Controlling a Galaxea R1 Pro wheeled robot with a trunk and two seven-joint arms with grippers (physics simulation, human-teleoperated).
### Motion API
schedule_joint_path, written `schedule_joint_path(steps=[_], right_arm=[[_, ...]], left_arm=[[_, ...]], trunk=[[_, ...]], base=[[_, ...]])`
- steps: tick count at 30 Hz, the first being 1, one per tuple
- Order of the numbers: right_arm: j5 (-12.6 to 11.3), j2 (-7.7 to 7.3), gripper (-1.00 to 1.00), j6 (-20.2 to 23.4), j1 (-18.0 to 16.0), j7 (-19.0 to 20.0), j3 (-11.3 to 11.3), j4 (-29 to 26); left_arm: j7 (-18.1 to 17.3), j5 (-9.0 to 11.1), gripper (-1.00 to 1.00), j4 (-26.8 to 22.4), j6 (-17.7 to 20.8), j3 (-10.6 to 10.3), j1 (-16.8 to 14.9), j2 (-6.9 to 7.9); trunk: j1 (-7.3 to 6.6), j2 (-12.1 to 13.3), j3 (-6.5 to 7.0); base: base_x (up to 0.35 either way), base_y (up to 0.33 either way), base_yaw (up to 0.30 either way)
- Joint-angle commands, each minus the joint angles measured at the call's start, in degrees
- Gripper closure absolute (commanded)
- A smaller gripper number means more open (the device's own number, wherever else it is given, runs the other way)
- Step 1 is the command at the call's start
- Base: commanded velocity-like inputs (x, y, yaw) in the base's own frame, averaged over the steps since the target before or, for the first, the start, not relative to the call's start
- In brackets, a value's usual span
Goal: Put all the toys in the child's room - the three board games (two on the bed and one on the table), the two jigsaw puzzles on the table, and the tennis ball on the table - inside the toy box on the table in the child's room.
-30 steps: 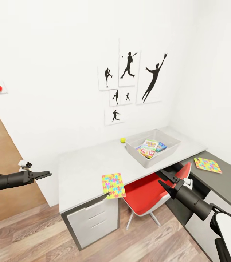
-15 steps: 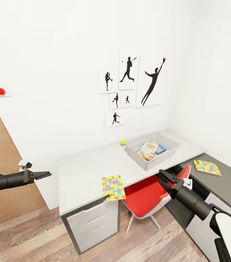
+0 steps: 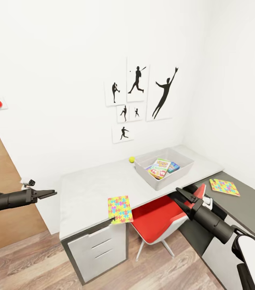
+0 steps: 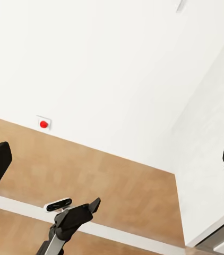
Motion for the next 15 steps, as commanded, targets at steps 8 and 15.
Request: schedule_joint_path(steps=[8, 15], right_arm=[[0.4, 0.04, -1.0, 0.2, -0.1, 0.5, 0.0, 0.0], [0.4, 0.06, -1.0, 0.2, -0.1, 0.5, 0.2, 0.0]], left_arm=[[-0.2, 0.3, -1.0, 0.0, 0.6, -0.4, -0.1, 0.08], [-0.2, 0.3, -1.0, 0.0, 0.6, -0.4, -0.1, -0.01]], trunk=[[0.04, -0.1, -0.13], [0.04, -0.1, -0.13]], base=[[0.0, -0.09, 0.0], [0.0, -0.237, 0.0]])
